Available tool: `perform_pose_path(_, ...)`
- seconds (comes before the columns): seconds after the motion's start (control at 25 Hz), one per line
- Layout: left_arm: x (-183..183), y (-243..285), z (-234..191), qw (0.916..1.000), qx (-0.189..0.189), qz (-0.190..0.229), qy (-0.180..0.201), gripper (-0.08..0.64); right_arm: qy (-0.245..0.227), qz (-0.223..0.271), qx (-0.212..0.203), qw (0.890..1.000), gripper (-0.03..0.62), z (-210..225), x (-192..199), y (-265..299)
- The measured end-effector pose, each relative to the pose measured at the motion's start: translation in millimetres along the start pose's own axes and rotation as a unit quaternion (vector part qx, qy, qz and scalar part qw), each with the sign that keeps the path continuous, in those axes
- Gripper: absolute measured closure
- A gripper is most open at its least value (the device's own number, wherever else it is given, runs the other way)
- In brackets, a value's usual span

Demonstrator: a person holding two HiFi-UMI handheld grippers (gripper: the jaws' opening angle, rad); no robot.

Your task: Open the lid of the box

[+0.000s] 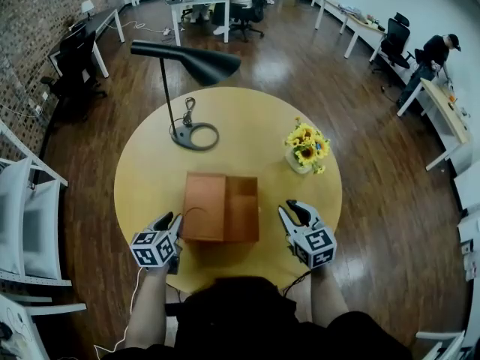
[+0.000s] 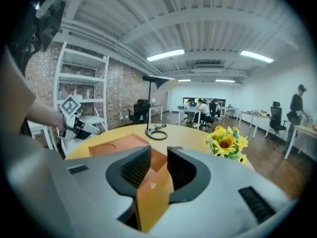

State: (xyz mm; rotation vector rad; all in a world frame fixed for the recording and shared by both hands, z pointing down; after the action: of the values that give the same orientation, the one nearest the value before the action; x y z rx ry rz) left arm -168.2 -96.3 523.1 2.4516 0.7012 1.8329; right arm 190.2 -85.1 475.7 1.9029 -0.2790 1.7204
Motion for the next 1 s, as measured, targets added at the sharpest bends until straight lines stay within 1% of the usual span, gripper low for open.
perform_pose_path(0.08,-25,-22,8,0.9977,0.021,0.064,-0.005,0.472,0.031,0.039,0.011,0.999,0.485,0,-17,-11)
perform_pose_path(0.16,-46,-43,15,0.9923,0.044,0.116,-0.007,0.503,0.063,0.076,0.023,0.995,0.49,0,-32,-22)
perform_pose_path(0.2,-53,-53,19,0.9892,0.057,0.135,-0.006,0.503,0.076,0.092,0.028,0.992,0.523,1,-38,-28)
perform_pose_path(0.28,-65,-72,27,0.9829,0.077,0.167,0.0,0.522,0.104,0.119,0.032,0.987,0.537,4,-44,-39)
perform_pose_path(0.32,-70,-81,30,0.98,0.083,0.181,0.002,0.522,0.119,0.13,0.031,0.984,0.588,5,-44,-43)
perform_pose_path(0.44,-77,-101,34,0.9725,0.083,0.217,0.008,0.522,0.153,0.144,0.038,0.977,0.589,7,-40,-51)
perform_pose_path(0.56,-77,-117,32,0.9666,0.072,0.246,0.014,0.527,0.153,0.153,0.049,0.975,0.591,5,-41,-62)
perform_pose_path(0.68,-74,-125,25,0.9624,0.056,0.266,0.006,0.535,0.144,0.157,0.053,0.976,0.591,1,-43,-68)
perform_pose_path(1.0,-71,-125,27,0.9625,0.068,0.263,0.005,0.535,0.149,0.169,0.044,0.973,0.591,-6,-46,-69)
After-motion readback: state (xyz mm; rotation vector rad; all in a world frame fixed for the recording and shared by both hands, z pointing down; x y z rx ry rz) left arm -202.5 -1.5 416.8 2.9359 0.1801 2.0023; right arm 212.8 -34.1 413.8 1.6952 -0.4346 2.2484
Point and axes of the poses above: the fingertips, and each gripper's own axes: y forward along the fingers, z to its right, x out of its underside, the point moved 5 cm from there along -y, backward along the fingers, and after that the axes turned 7 degrees about z, right-handed, at the moved point
